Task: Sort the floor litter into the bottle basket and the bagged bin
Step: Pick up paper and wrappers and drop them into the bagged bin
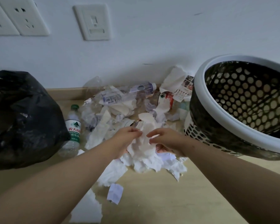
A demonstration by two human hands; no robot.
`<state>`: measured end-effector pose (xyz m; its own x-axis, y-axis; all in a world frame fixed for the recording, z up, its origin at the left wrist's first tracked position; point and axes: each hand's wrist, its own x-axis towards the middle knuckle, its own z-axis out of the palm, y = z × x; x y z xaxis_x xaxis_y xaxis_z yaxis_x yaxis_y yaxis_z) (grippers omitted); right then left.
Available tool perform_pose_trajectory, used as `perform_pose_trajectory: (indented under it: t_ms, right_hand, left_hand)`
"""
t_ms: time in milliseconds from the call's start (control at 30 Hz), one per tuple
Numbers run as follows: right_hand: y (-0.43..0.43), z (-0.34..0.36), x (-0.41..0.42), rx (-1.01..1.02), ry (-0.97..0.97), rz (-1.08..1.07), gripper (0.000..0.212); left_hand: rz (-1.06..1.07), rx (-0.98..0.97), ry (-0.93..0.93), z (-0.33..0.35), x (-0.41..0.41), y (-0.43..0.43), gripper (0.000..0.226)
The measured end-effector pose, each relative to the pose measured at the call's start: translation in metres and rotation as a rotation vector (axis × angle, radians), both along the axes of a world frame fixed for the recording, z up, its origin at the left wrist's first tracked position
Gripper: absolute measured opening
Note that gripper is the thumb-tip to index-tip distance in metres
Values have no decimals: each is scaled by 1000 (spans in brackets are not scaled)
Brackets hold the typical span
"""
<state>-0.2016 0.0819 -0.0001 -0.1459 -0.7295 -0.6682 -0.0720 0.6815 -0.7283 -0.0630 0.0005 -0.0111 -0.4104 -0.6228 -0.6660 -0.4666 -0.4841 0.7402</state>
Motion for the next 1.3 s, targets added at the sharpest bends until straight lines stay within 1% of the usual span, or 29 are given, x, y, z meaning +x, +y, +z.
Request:
perform_pose_trajectory:
  t_ms: [33, 100, 200, 267, 367, 433, 467, 533, 600, 667, 700, 733, 800, 833, 900, 933, 967, 1000, 1067, 1167, 1300]
  right_hand:
    - [0, 0, 0, -5, 22, 9, 22]
    - [1, 1, -2, -8, 91, 24, 23]
    - [7, 0, -9, 1, 287, 70, 19]
    - [15, -4, -14, 17, 431, 113, 18]
    - [26, -16, -14, 72, 584, 227, 16]
    - [29, -24, -8, 95, 696, 325, 30]
    - [28, -27, -2, 79, 714, 330, 37]
    - [24, -31, 13, -6, 683, 284, 51]
    - [18, -34, 30, -86, 675, 303, 65]
    - [13, -40, 49, -117, 678, 385, 76]
    - [12, -45, 58, -110, 683, 430, 80]
    - [12, -50, 66, -84, 703, 482, 80]
    - [15, -61, 76, -23, 797, 569, 69]
    - [17, -65, 78, -11, 848, 587, 61]
    - [19, -70, 76, -18, 906, 578, 46]
    - [20, -70, 72, -28, 922, 569, 42]
    - [20, -70, 67, -36, 932, 552, 38]
    - [19, -67, 61, -39, 934, 513, 35]
    - [16, -60, 48, -45, 934, 403, 28]
    - [14, -50, 31, -73, 883, 231, 22]
    - [11, -40, 23, -170, 738, 15, 16]
  left_hand:
    - [-4, -73, -33, 1, 0, -2, 15]
    - [-17, -173, -89, 1, 2, -8, 18]
    - [19, -261, -139, 4, 9, -19, 12]
    - [24, -318, -176, 4, 15, -28, 12]
    - [-77, -424, -233, 7, 27, -33, 9]
    - [-167, -508, -292, 7, 33, -35, 12]
    - [-184, -527, -301, 7, 38, -37, 12]
    - [-167, -535, -280, 5, 44, -41, 13]
    - [-99, -506, -269, 3, 51, -43, 15]
    - [-67, -416, -248, 0, 58, -40, 21]
    - [-115, -383, -238, -4, 62, -37, 26]
    - [-209, -375, -240, -6, 67, -32, 32]
    - [-469, -448, -304, -14, 75, -24, 50]
    - [-636, -523, -382, -17, 80, -22, 56]
    - [-1003, -714, -612, -24, 89, -18, 60]
    - [-1122, -791, -725, -27, 92, -16, 60]
    - [-1171, -845, -807, -32, 96, -14, 59]
    - [-1167, -874, -862, -37, 98, -13, 58]
    - [-1087, -854, -929, -48, 101, -11, 57]
    - [-1044, -785, -961, -56, 101, -9, 56]
    - [-1107, -856, -941, -59, 93, -7, 40]
